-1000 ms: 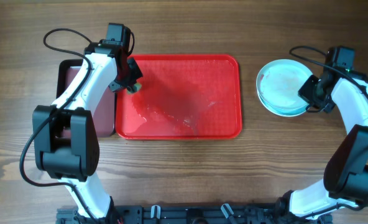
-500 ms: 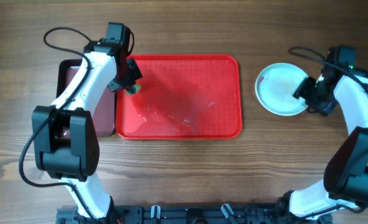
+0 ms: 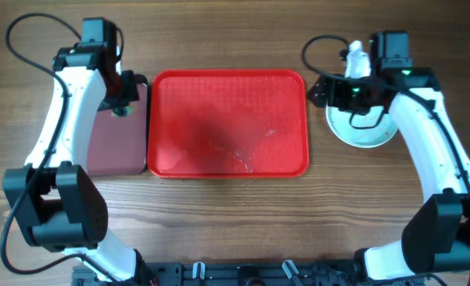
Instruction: Clean dirty plates on tray and stack at the side
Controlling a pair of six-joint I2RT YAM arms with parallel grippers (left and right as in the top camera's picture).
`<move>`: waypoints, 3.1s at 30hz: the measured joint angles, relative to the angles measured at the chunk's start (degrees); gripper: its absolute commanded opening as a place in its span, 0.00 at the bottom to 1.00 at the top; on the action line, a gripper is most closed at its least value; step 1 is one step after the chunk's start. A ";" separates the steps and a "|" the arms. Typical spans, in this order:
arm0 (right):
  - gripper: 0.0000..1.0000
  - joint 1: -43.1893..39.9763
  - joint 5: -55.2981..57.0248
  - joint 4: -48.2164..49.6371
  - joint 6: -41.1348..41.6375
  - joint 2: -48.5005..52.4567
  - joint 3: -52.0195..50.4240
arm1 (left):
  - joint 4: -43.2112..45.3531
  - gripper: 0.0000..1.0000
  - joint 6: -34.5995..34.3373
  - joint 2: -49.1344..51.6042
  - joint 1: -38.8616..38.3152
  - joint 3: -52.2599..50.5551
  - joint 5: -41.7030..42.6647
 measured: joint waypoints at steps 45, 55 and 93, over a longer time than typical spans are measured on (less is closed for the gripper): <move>1.00 2.71 5.60 -10.01 21.62 -37.31 4.17 | -4.76 1.00 3.54 -9.27 -1.55 7.23 4.22; 1.00 2.71 15.23 -4.55 25.66 -37.35 2.45 | -4.79 1.00 3.54 -9.27 -1.55 7.23 4.24; 1.00 7.43 20.98 49.09 8.00 -93.66 -75.47 | -4.96 1.00 3.54 -9.25 -1.55 7.21 4.63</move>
